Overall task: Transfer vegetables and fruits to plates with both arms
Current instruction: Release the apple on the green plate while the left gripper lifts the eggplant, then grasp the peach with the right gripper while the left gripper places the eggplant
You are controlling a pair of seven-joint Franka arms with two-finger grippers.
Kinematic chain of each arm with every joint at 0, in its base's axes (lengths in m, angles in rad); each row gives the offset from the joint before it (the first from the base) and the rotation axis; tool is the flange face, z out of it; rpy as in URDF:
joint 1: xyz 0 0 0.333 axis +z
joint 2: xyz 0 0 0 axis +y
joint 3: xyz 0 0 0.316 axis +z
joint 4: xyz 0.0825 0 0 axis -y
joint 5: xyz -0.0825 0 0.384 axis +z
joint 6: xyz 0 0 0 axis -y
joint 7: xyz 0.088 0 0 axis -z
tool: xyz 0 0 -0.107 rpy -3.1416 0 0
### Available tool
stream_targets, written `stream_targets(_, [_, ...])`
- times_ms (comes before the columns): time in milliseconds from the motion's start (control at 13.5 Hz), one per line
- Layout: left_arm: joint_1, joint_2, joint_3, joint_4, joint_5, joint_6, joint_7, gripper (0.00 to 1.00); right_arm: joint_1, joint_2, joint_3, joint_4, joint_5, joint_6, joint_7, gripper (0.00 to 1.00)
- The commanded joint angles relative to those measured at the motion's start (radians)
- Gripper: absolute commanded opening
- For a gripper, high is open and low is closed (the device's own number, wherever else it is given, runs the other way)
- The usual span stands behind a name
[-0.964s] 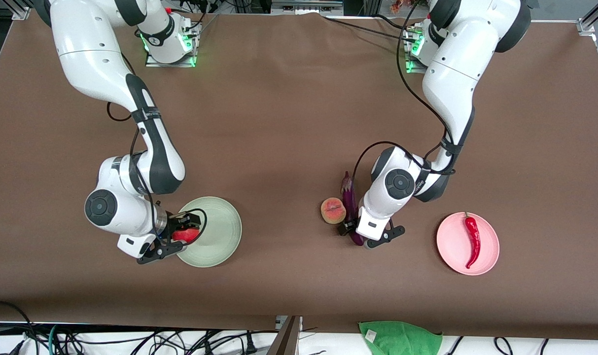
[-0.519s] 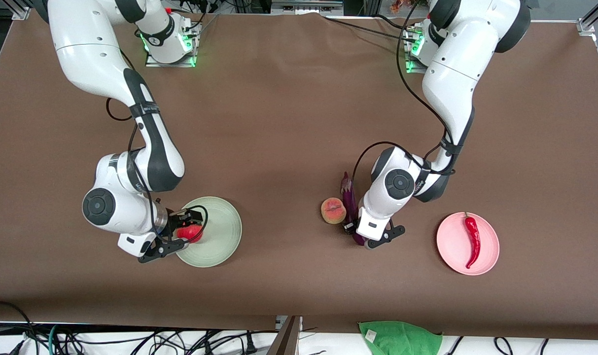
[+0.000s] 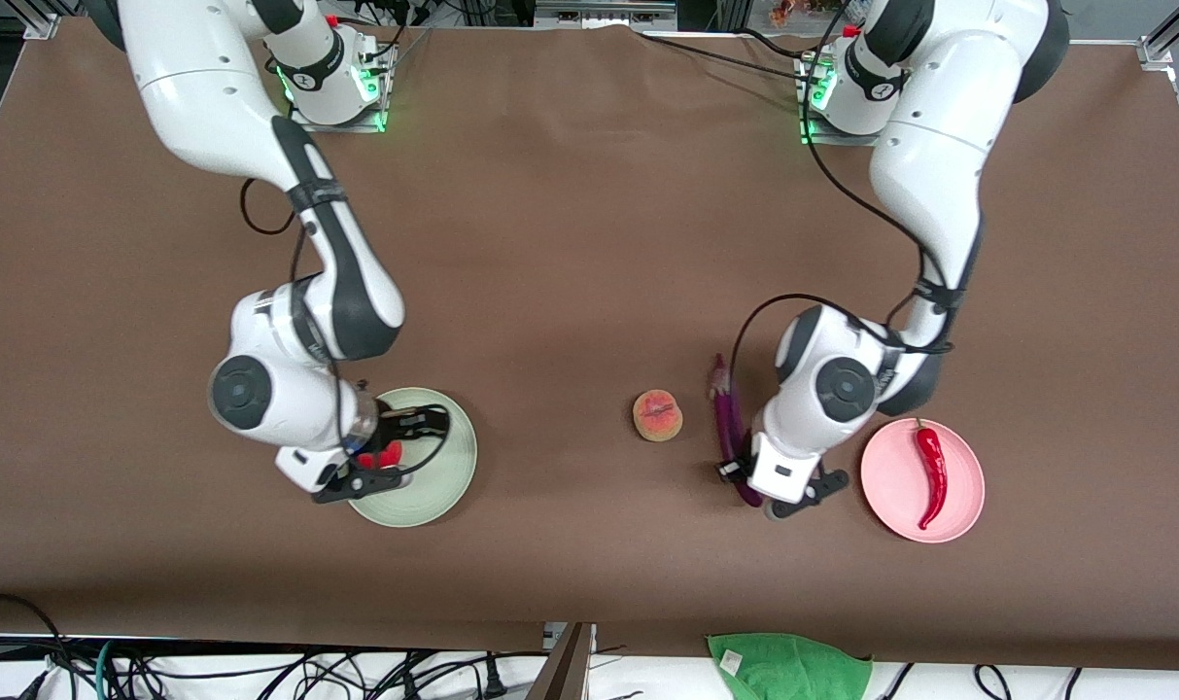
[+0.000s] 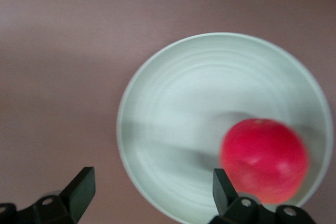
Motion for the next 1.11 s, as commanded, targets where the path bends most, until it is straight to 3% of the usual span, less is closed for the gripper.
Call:
stream_targets(0, [0.053, -0.015, -0.006, 0.034, 0.009, -0.074, 0.160, 0.13, 0.094, 0.008, 0.005, 0.012, 0.010, 0.058, 0.210, 0.99])
stream_targets(297, [0.162, -0.025, 0.005, 0.033, 0.007, -0.077, 0.462, 0.11, 0.229, 0.059, 0.007, 0.014, 0.011, 0.254, 0.403, 0.99])
stream_targets(519, [0.207, -0.031, 0.018, 0.031, 0.009, -0.077, 0.561, 0.10, 0.349, 0.119, -0.001, 0.014, 0.004, 0.433, 0.618, 0.99])
stream_targets(816, [0.245, -0.031, 0.077, 0.016, 0.004, -0.071, 0.709, 0.08, 0.420, 0.156, -0.013, 0.017, -0.053, 0.492, 0.703, 0.99])
stream_targets(1039, [0.256, -0.027, 0.106, 0.008, -0.108, -0.070, 0.779, 0.10, 0.432, 0.183, -0.015, 0.024, -0.090, 0.530, 0.708, 0.99])
